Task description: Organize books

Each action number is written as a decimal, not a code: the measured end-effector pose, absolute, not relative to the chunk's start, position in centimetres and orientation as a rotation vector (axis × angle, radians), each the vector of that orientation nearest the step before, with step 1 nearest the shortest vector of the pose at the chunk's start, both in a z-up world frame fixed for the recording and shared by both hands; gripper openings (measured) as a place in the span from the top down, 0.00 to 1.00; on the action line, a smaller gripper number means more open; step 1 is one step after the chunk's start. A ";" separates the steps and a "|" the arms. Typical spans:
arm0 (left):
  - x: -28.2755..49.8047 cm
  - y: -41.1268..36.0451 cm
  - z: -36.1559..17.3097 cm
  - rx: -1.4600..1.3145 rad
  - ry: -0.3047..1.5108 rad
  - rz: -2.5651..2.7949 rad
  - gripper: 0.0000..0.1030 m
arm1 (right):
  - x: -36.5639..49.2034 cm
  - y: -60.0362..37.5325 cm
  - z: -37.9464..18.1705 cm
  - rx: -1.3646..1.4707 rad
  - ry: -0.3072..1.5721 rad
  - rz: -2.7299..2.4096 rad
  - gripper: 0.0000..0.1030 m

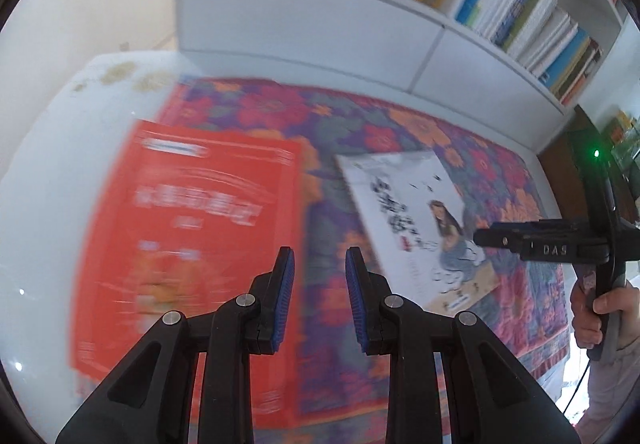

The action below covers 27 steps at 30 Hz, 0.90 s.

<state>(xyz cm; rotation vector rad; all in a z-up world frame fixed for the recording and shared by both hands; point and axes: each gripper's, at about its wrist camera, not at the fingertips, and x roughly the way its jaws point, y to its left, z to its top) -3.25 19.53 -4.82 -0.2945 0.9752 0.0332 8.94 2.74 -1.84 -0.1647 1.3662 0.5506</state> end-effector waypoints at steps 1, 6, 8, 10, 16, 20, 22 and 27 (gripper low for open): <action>-2.5 18.5 -5.5 -0.298 0.992 0.021 0.77 | 9.5 1.5 -2.2 -0.143 1.363 0.537 0.57; 0.4 14.9 -9.4 -0.329 1.091 -0.001 0.76 | 12.1 -2.4 -4.4 -0.058 1.378 0.521 0.57; 1.2 14.1 -10.5 -0.329 1.116 0.010 0.76 | 12.8 -3.3 -5.2 -0.032 1.383 0.526 0.57; 2.0 13.7 -11.4 -0.338 1.137 0.022 0.76 | 13.3 -3.8 -5.7 -0.024 1.390 0.536 0.57; 3.3 13.6 -12.9 -0.373 1.178 0.030 0.76 | 14.0 -3.8 -7.2 -0.001 1.411 0.594 0.57; 3.5 12.8 -12.8 -0.336 1.183 0.028 0.72 | 13.8 -3.4 -8.0 0.019 1.419 0.625 0.53; 3.4 12.5 -12.7 -0.322 1.195 0.024 0.72 | 13.6 -3.1 -8.0 0.020 1.419 0.636 0.53; 1.1 11.9 -12.7 -0.321 1.226 -0.019 0.72 | 11.7 -2.9 -8.2 -0.007 1.445 0.641 0.52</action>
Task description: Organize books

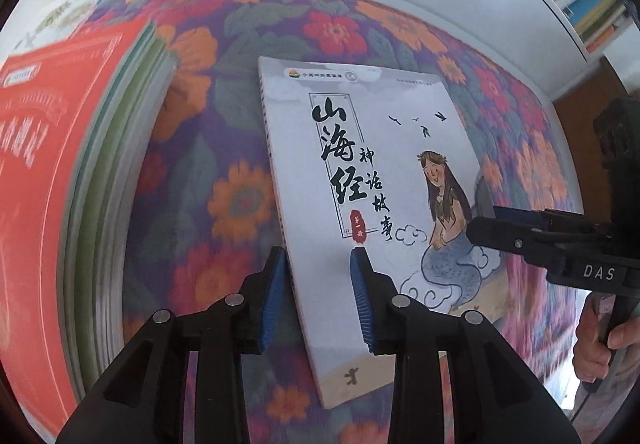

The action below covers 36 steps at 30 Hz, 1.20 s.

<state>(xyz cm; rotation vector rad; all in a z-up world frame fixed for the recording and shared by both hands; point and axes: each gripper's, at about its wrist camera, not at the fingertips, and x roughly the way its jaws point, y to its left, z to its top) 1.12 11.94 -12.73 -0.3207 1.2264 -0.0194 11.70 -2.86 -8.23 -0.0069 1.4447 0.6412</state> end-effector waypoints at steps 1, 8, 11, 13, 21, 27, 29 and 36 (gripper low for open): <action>0.2 11.7 -12.7 -0.318 1.234 -0.038 0.72 | 11.1 -3.1 -8.3 -0.005 1.456 0.650 0.52; -4.3 11.9 -13.4 -0.364 1.258 -0.176 0.71 | 4.5 -6.7 -9.4 0.075 1.579 0.848 0.55; -3.8 12.0 -13.5 -0.358 1.261 -0.186 0.71 | 5.1 -7.9 -10.2 0.193 1.557 0.879 0.55; -3.4 12.1 -13.6 -0.361 1.262 -0.193 0.71 | 5.8 -7.9 -10.5 0.233 1.548 0.890 0.55; -3.5 13.1 -13.8 -0.398 1.261 -0.231 0.72 | 4.9 -5.4 -9.2 -0.009 1.374 0.901 0.55; -3.3 12.9 -13.7 -0.377 1.270 -0.233 0.71 | 5.8 -5.1 -9.9 0.039 1.404 0.943 0.56; -3.2 12.9 -13.7 -0.369 1.273 -0.232 0.70 | 7.1 -6.6 -10.9 0.115 1.438 0.963 0.68; -3.1 12.0 -13.7 -0.315 1.261 -0.219 0.70 | 10.1 -10.1 -15.0 0.504 1.582 1.049 0.93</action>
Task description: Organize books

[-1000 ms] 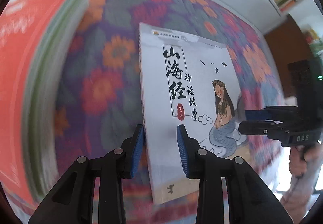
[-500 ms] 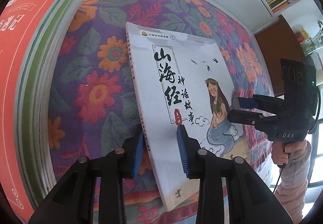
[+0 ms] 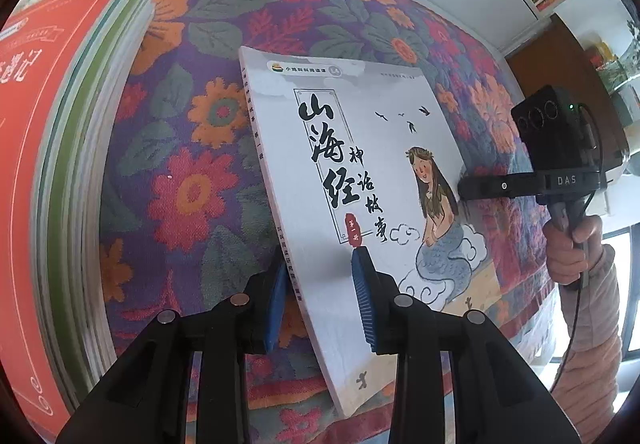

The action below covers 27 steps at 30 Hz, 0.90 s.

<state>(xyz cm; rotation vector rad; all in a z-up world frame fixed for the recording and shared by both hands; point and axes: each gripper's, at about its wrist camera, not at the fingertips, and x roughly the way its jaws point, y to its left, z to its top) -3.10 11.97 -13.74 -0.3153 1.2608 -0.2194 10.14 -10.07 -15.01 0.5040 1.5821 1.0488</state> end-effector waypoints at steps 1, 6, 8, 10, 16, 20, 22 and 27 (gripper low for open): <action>-3.0 11.9 -13.8 -0.315 1.263 -0.217 0.70 | 10.1 -10.1 -15.0 0.497 1.579 1.050 0.93; -3.0 11.8 -13.8 -0.313 1.258 -0.216 0.70 | 9.9 -9.8 -14.6 0.467 1.570 1.058 0.92; -3.0 11.8 -13.7 -0.303 1.256 -0.210 0.70 | 9.9 -9.7 -14.8 0.476 1.578 1.061 0.92; -2.9 11.7 -13.7 -0.300 1.256 -0.209 0.70 | 9.8 -9.2 -14.9 0.476 1.582 1.052 0.92; -2.9 11.8 -13.8 -0.311 1.258 -0.211 0.70 | 10.1 -9.4 -14.8 0.485 1.589 1.032 0.92; -3.0 11.8 -13.8 -0.316 1.260 -0.217 0.70 | 10.1 -9.4 -14.8 0.484 1.593 1.017 0.92; -3.0 11.8 -13.8 -0.314 1.259 -0.216 0.70 | 10.1 -9.4 -14.8 0.482 1.593 1.013 0.92; -3.0 11.8 -13.8 -0.313 1.259 -0.215 0.70 | 10.1 -9.4 -14.6 0.470 1.592 1.006 0.92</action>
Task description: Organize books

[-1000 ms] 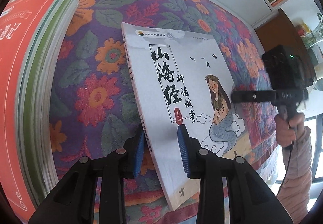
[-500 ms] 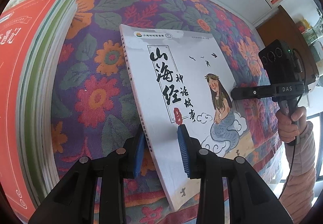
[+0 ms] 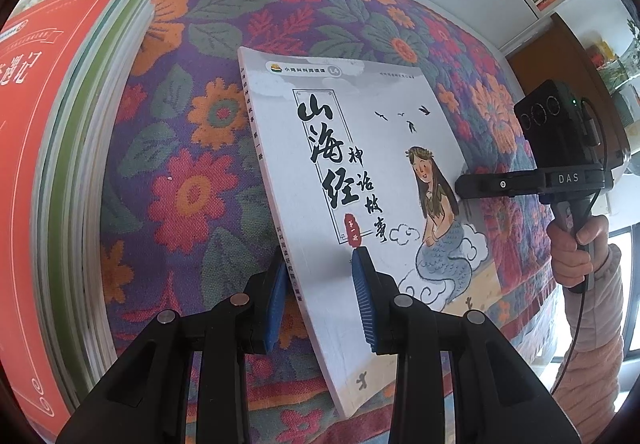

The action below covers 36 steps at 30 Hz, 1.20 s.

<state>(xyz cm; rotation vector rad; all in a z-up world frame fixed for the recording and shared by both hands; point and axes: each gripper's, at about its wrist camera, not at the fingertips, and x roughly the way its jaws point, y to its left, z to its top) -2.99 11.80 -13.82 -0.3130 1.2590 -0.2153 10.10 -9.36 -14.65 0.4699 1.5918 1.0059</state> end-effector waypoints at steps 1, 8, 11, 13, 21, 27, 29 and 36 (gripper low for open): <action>-3.0 11.8 -13.8 -0.313 1.259 -0.215 0.70 | 10.1 -9.4 -14.6 0.469 1.592 1.003 0.92; -2.9 11.4 -13.6 -0.282 1.279 -0.184 0.70 | 8.5 -8.6 -12.8 0.345 1.499 0.937 0.84; -2.8 10.7 -13.2 -0.233 1.291 -0.139 0.70 | 6.7 -7.3 -10.9 0.174 1.402 0.901 0.84; -2.7 10.4 -12.8 -0.184 1.281 -0.116 0.70 | 6.1 -7.0 -10.1 0.148 1.377 0.907 0.84; -3.4 11.0 -11.7 -0.213 1.272 -0.154 0.72 | 2.8 -5.8 -6.3 0.029 1.285 0.971 0.85; -4.1 11.5 -10.1 -0.244 1.240 -0.182 0.72 | 1.2 -5.8 -5.1 -0.020 1.205 1.001 0.85; -4.4 11.6 -9.4 -0.247 1.223 -0.189 0.72 | 0.8 -6.0 -4.8 -0.022 1.193 0.994 0.85; -5.2 12.8 -6.5 -0.269 1.161 -0.205 0.72 | -0.6 -5.9 -2.7 -0.018 1.149 0.978 0.85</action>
